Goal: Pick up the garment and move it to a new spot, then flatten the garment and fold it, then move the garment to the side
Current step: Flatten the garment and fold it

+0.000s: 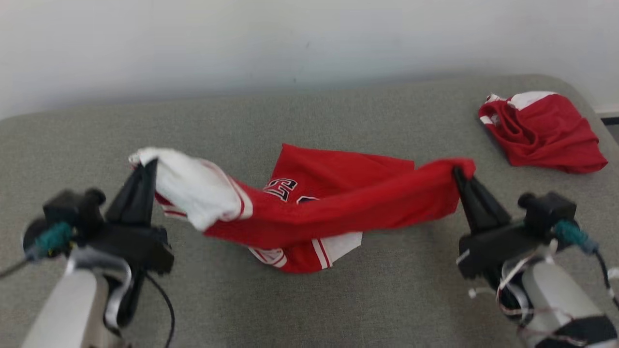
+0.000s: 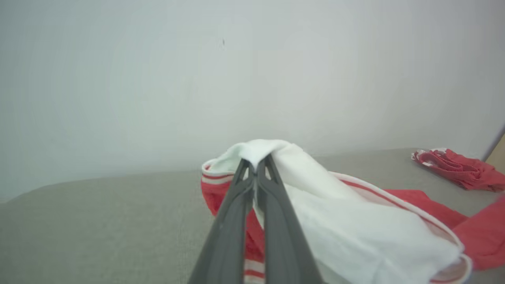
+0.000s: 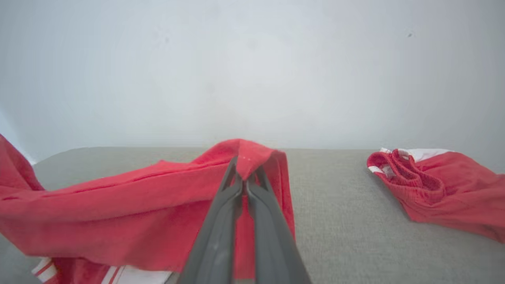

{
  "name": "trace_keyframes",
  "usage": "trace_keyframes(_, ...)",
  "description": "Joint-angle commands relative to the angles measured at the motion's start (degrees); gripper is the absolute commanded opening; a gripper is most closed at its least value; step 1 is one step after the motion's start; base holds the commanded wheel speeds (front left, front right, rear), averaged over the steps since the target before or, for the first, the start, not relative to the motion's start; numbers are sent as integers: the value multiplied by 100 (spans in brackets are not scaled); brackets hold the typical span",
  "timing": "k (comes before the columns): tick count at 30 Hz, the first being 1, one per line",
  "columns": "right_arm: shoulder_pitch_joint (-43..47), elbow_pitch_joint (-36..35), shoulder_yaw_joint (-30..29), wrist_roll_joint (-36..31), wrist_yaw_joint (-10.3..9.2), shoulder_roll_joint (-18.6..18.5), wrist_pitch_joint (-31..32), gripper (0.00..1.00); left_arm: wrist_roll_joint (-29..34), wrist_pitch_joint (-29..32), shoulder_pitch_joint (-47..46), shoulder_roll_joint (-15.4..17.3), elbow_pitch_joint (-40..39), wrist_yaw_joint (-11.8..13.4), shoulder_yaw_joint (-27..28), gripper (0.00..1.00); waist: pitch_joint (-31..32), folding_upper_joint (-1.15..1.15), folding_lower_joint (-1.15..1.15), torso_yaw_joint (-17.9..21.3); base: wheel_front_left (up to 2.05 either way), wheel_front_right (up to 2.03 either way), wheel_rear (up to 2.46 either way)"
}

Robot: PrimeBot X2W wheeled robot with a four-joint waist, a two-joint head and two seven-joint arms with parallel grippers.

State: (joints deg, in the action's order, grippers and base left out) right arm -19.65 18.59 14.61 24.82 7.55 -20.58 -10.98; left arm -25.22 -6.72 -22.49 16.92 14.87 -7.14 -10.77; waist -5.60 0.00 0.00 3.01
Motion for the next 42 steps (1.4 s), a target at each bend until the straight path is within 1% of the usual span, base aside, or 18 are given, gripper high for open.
trace_keyframes(1, -531, 9, 75, 84, -15, -81, 82, 0, 13, 194, -549, 159, -74, -36, -71, 0, -620, 0, 0, 44, 0, 0, 0)
trace_keyframes(5, -1963, 173, 205, 372, -15, -257, 317, 0, -47, 663, -2047, 468, -47, -31, -319, 0, -1353, 0, 0, 42, 0, 0, 0)
trace_keyframes(7, -2690, 281, 223, 592, -15, -280, 439, 0, -36, 802, -2799, 630, 22, -33, -483, 0, -1674, 0, 0, 54, 0, 0, 0)
trace_keyframes(11, -4116, 488, 295, 901, -15, -365, 776, 0, -206, 1012, -4262, 752, 276, -28, -620, 0, -2261, 0, 0, 66, 0, 0, 0)
trace_keyframes(14, -5080, 734, 348, 1129, -15, -382, 952, 0, -298, 1043, -5225, 825, 596, -28, -753, 0, -2575, 0, 0, 78, 0, 0, 0)
trace_keyframes(20, -6661, 1175, 598, 1364, -15, -424, 1174, 0, -474, 931, -6845, 846, 1307, -29, -930, 0, -2961, 0, 0, 69, 0, 0, 0)
trace_keyframes(21, -6661, 1175, 598, 1364, -15, -424, 1174, 0, -474, 931, -6845, 846, 1307, -29, -930, 0, -2961, 0, 0, 69, 0, 0, 0)
trace_keyframes(24, -7247, 1446, 704, 1454, -15, -410, 1239, 0, -494, 866, -7520, 873, 1700, -29, -1154, 0, -3044, 0, 0, 43, 0, 0, 0)
trace_keyframes(26, -7596, 1633, 799, 1396, -15, -475, 1252, 0, -564, 767, -7922, 839, 1911, -29, -1234, 0, -3074, 0, 0, -10, 0, 0, 0)
trace_keyframes(30, -8152, 1919, 984, 1445, -15, -461, 1253, 0, -697, 666, -8494, 825, 2253, -29, -1513, 0, -3125, 0, 0, -48, 0, 0, 0)
trace_keyframes(35, -8544, 2241, 1237, 1562, -15, -512, 1133, 0, -839, 522, -8942, 858, 2583, -29, -1812, 0, -3153, 0, 0, -67, 0, 0, 0)
trace_keyframes(42, -8592, 2628, 1611, 1763, -15, -569, 917, 0, -1159, 200, -8947, 795, 2967, -29, -2234, 0, -3205, 0, 0, -94, 0, 0, 0)
